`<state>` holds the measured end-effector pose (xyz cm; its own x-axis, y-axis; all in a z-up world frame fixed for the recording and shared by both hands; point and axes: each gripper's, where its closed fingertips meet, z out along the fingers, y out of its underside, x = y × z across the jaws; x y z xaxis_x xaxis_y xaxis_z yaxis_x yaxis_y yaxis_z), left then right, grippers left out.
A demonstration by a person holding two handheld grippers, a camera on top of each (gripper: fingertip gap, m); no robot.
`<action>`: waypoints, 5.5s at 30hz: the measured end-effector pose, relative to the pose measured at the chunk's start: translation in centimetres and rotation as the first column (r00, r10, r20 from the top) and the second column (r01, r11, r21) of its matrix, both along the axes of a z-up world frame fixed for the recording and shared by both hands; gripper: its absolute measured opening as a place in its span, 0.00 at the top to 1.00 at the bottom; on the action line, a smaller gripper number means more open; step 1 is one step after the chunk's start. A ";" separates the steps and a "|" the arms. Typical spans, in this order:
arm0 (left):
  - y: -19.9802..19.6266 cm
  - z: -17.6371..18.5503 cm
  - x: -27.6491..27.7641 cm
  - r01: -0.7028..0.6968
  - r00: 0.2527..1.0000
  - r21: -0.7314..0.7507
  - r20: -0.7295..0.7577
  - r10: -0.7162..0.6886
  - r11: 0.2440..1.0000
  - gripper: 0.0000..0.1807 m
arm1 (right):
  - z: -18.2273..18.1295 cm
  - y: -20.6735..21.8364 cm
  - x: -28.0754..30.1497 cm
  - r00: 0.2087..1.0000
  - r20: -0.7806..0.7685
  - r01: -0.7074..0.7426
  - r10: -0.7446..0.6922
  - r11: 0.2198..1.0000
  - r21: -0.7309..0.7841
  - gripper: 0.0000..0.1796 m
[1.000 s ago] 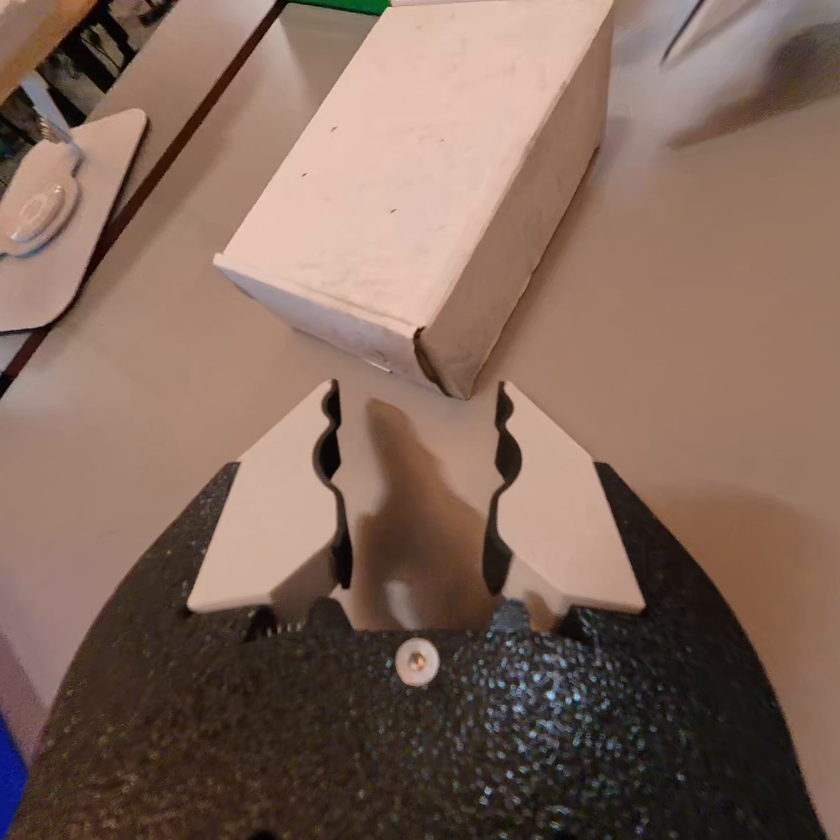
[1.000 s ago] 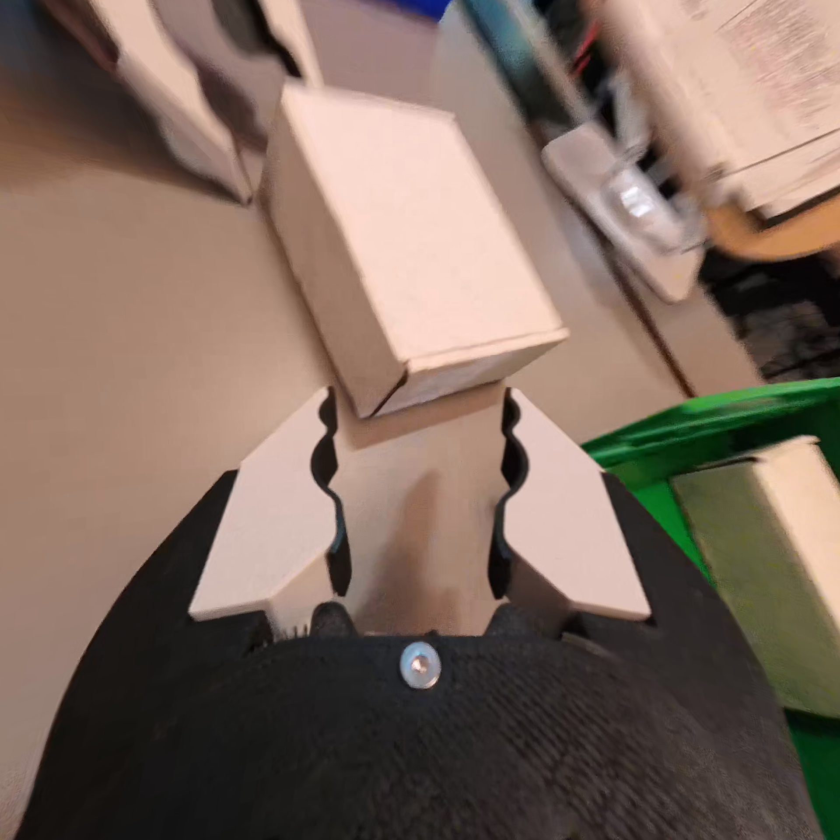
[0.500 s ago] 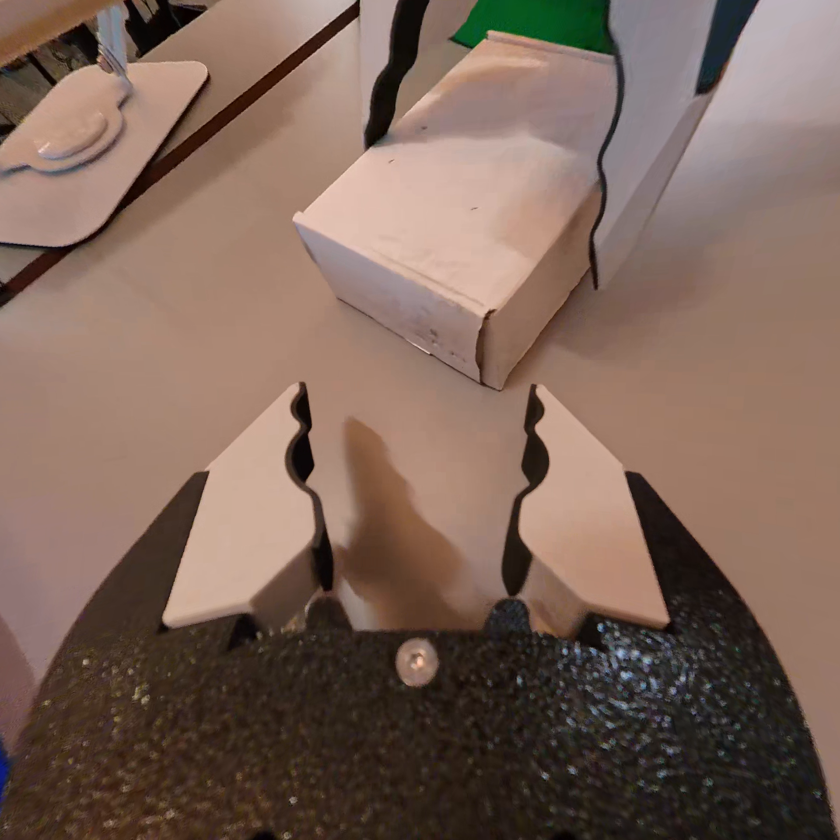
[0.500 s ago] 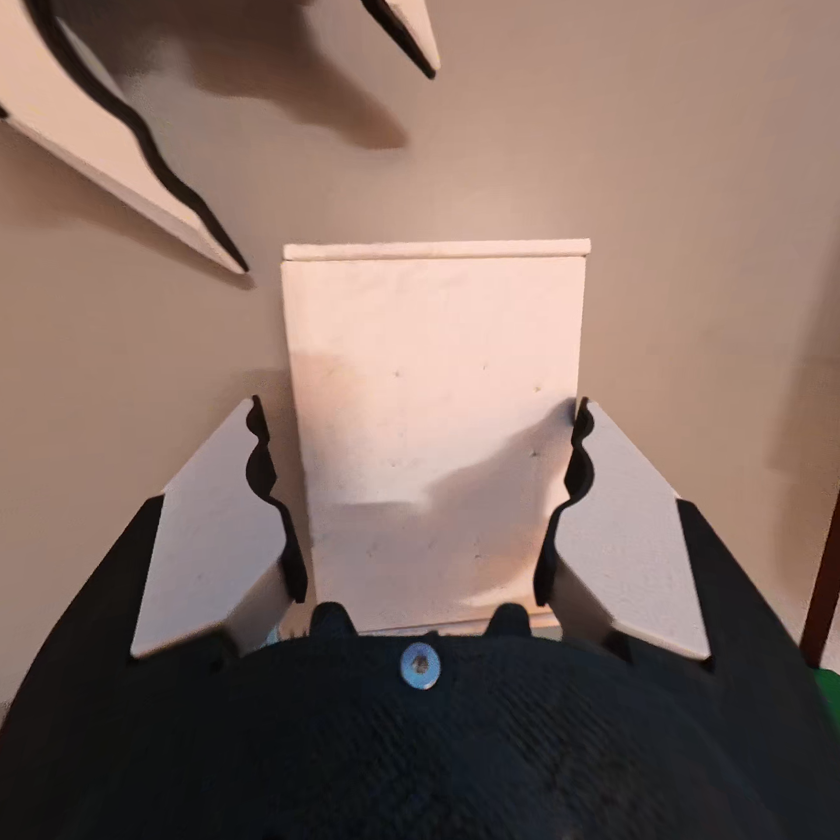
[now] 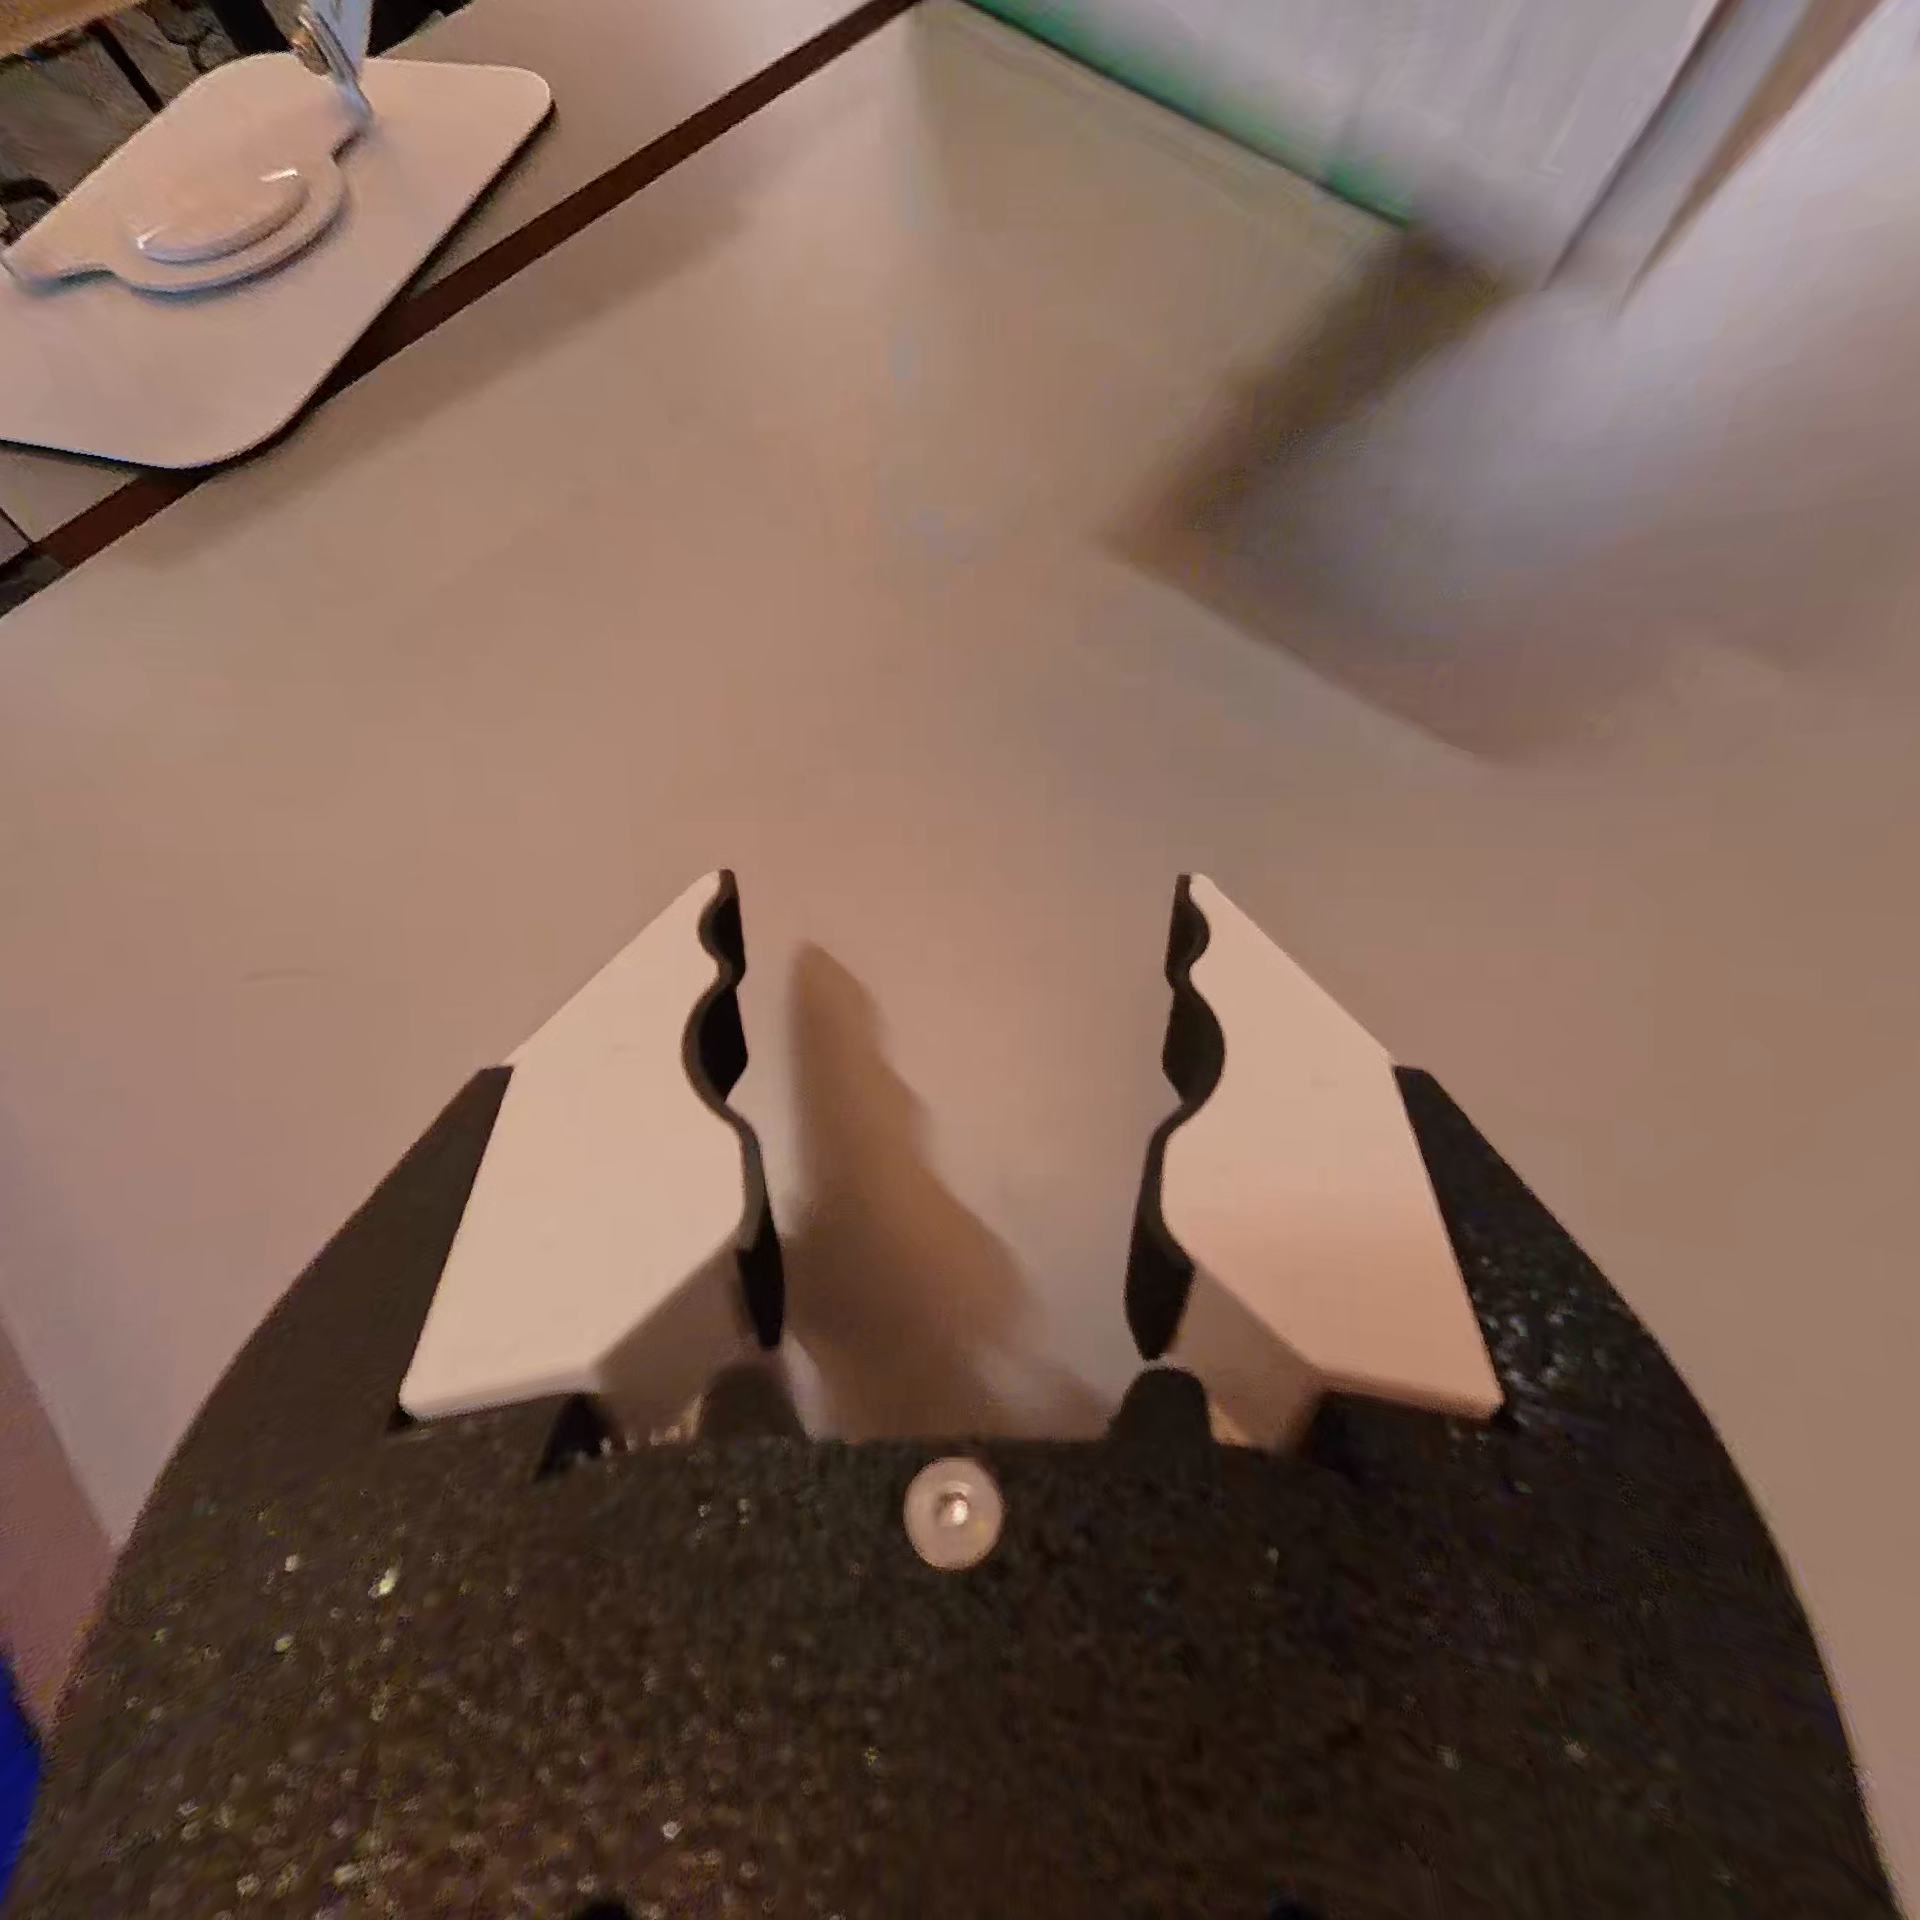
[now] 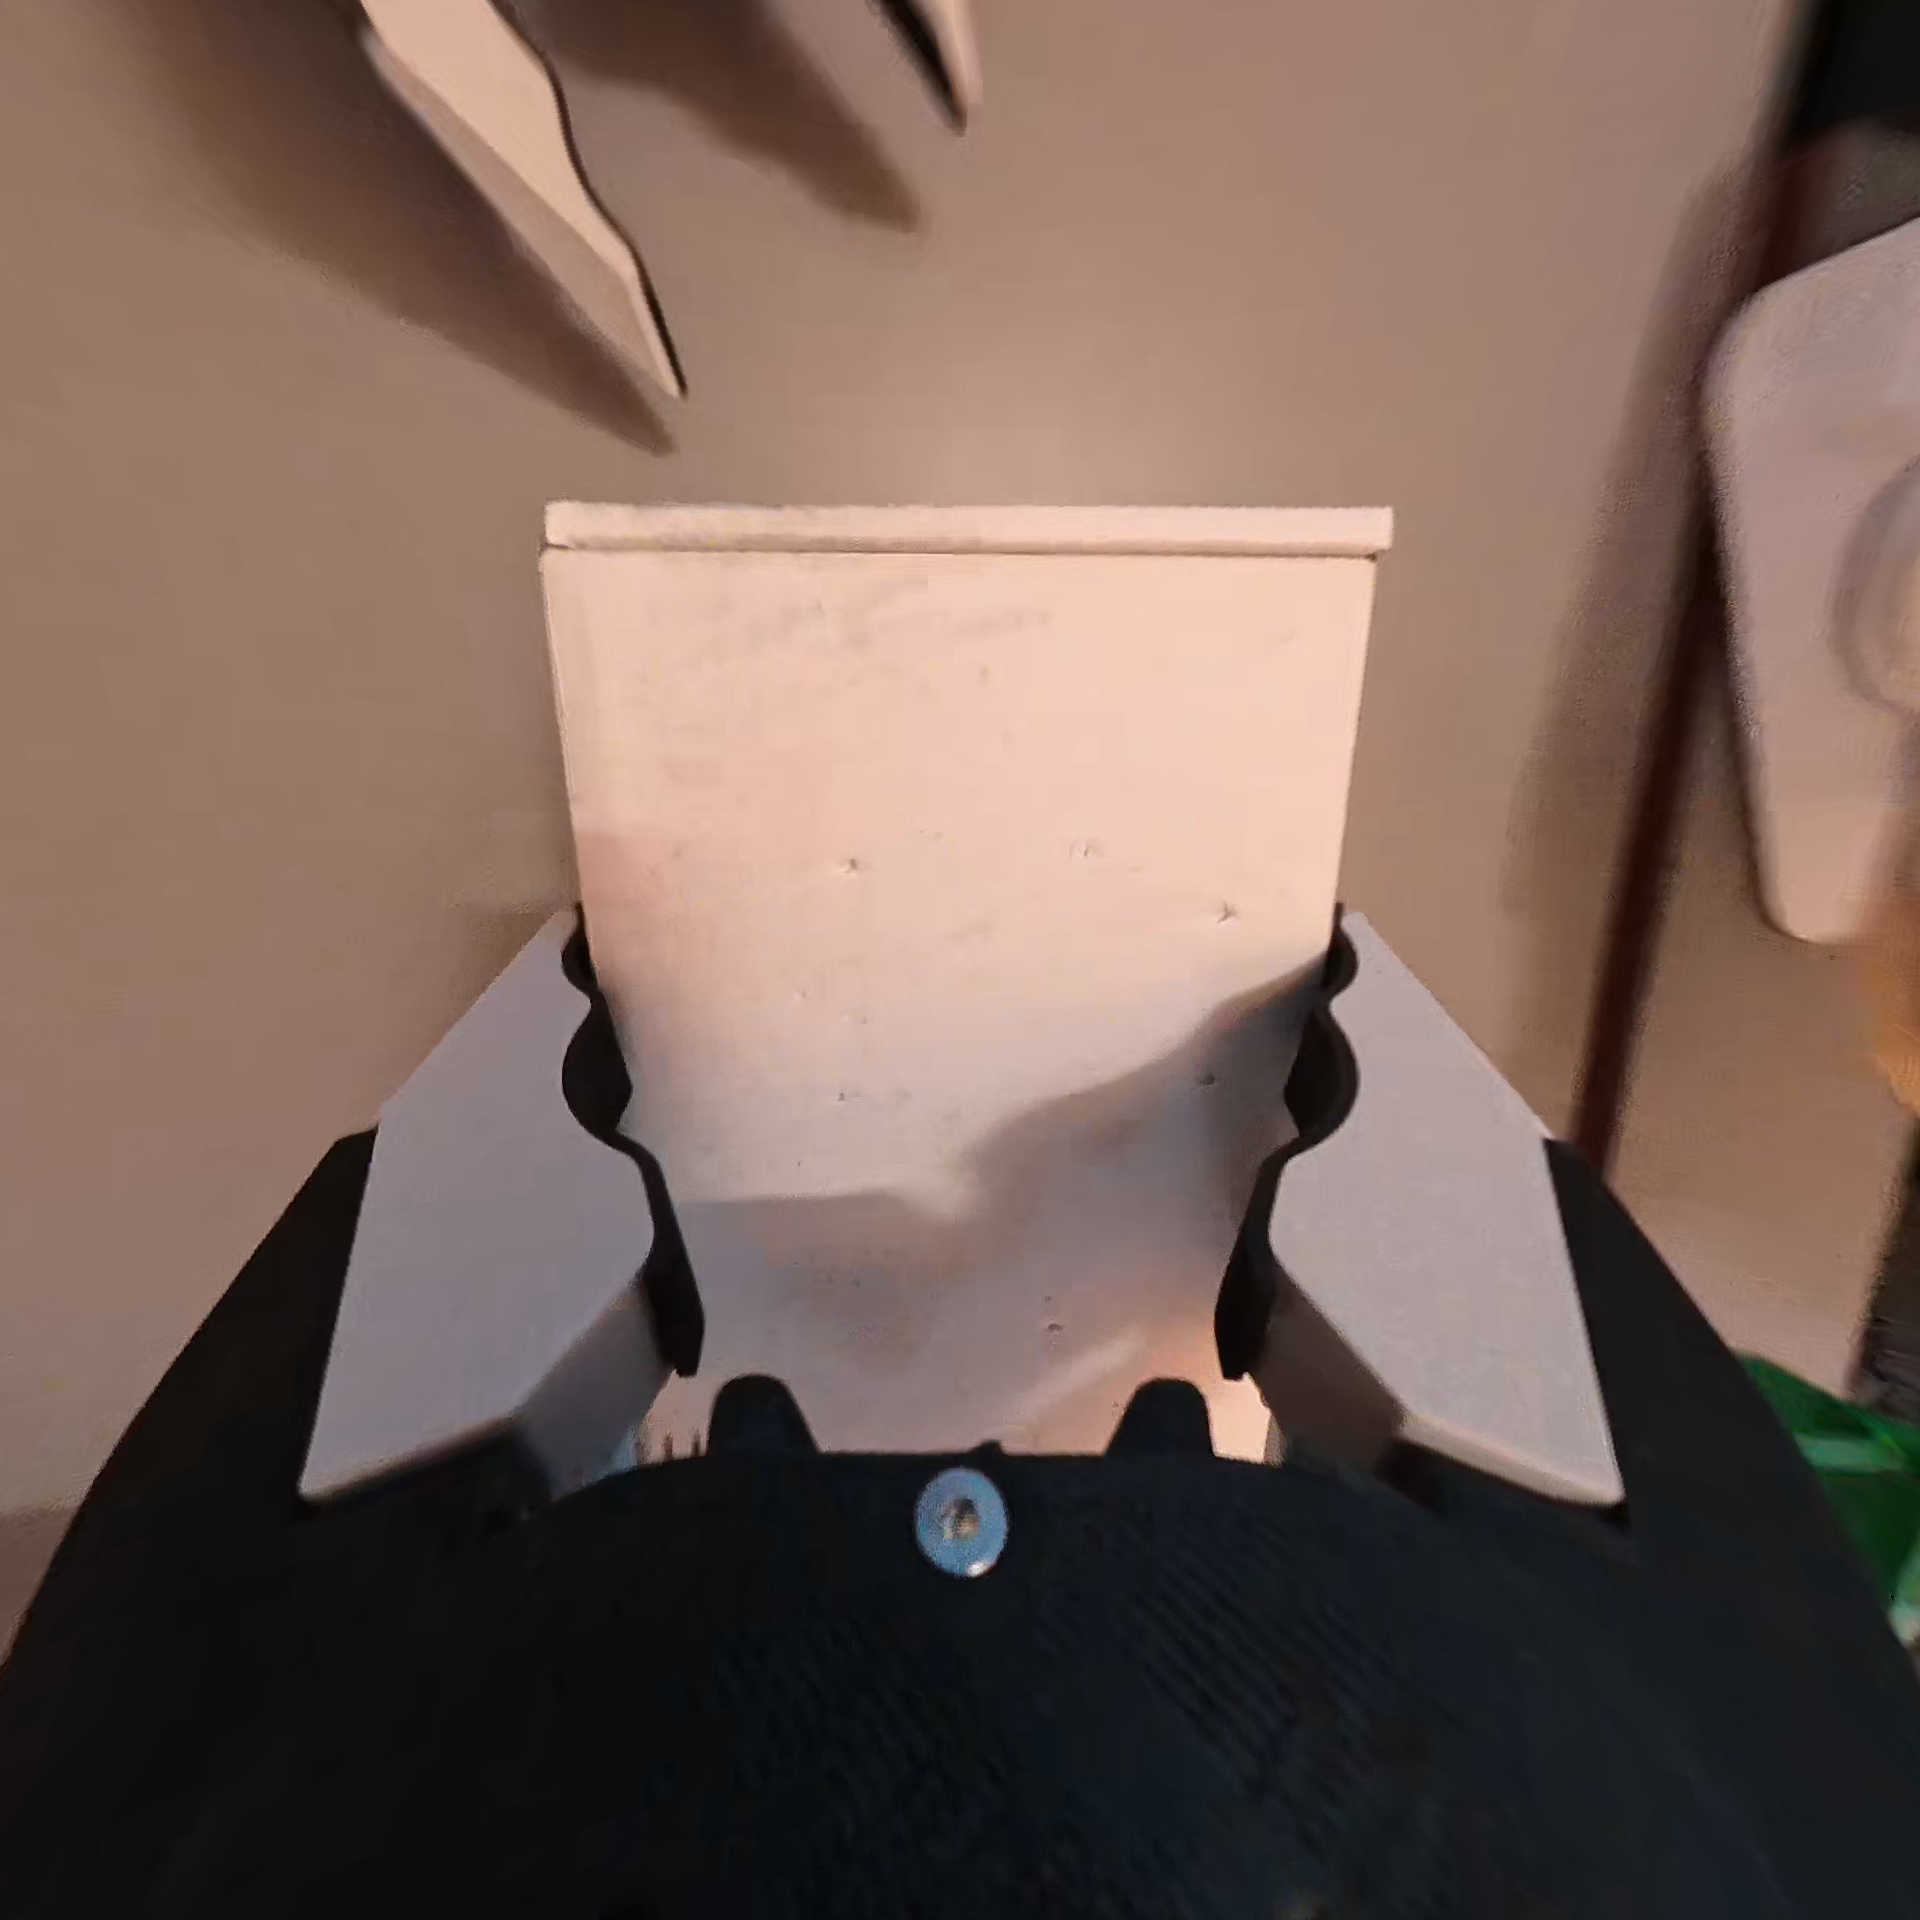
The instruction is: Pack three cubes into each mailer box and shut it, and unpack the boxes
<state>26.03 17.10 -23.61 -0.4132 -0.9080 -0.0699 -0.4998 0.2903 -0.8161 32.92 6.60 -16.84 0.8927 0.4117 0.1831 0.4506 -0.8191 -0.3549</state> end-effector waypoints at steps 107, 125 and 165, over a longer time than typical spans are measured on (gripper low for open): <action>7.7 6.7 -18.1 -0.555 0.748 -0.087 0.382 0.542 0.827 0.98 | -3.7 35.4 -6.2 0.335 -0.529 0.918 -0.779 0.397 -0.003 0.78; 26.8 6.7 -19.6 -0.761 0.584 -0.100 0.327 0.743 0.641 0.98 | 13.5 -11.5 11.8 0.412 -0.529 0.904 -0.742 0.259 0.341 0.78; 25.7 7.6 -11.2 0.261 0.922 0.482 -0.382 -0.067 0.837 0.35 | 7.7 -19.8 12.4 0.662 -0.298 0.715 -0.687 0.460 0.527 0.30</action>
<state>14.80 42.79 -15.97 -0.6375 -0.6940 -0.3346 -0.6198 0.7199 -0.3124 45.30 -13.17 -9.17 0.8445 -0.5268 0.0966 -0.2070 -0.4873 -0.8483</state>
